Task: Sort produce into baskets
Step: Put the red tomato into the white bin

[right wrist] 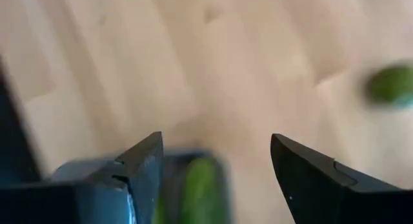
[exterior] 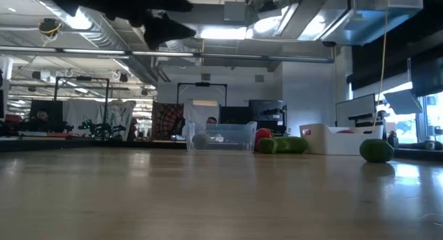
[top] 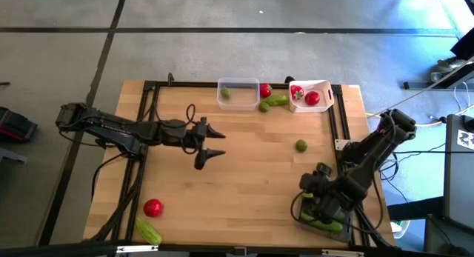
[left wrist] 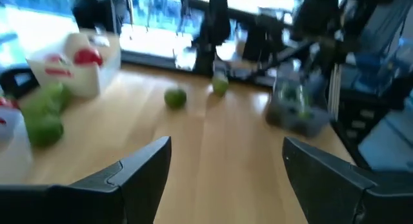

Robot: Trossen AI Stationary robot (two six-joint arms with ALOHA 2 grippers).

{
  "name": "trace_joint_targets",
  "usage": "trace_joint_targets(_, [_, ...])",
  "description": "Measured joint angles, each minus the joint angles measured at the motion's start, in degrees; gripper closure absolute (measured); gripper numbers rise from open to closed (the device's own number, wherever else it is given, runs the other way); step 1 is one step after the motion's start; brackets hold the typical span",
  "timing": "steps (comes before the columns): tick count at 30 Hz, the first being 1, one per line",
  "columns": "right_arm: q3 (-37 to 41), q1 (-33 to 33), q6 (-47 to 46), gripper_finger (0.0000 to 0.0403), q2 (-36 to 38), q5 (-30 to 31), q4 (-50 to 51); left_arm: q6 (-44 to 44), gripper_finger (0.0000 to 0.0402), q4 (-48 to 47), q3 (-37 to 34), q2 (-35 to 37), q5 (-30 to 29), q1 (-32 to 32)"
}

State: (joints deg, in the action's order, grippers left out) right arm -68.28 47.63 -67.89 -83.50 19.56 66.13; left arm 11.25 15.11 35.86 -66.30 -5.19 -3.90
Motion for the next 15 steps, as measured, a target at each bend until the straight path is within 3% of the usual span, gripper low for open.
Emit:
trace_joint_targets(7, [1.76,-5.41,10.29,0.0146,0.00,9.95,-0.71,4.82,0.0109,-8.23,0.00,0.00,0.58,-5.14])
trace_joint_targets(11, [3.17,-7.91,15.13,0.0146,0.00,12.71,-2.29,8.08,0.0109,-12.59,0.67,0.00,0.63,-9.13])
trace_joint_targets(15, [4.46,-10.10,18.30,0.0146,0.00,15.22,-3.22,12.33,0.0109,-22.71,4.43,0.00,-0.20,-12.44])
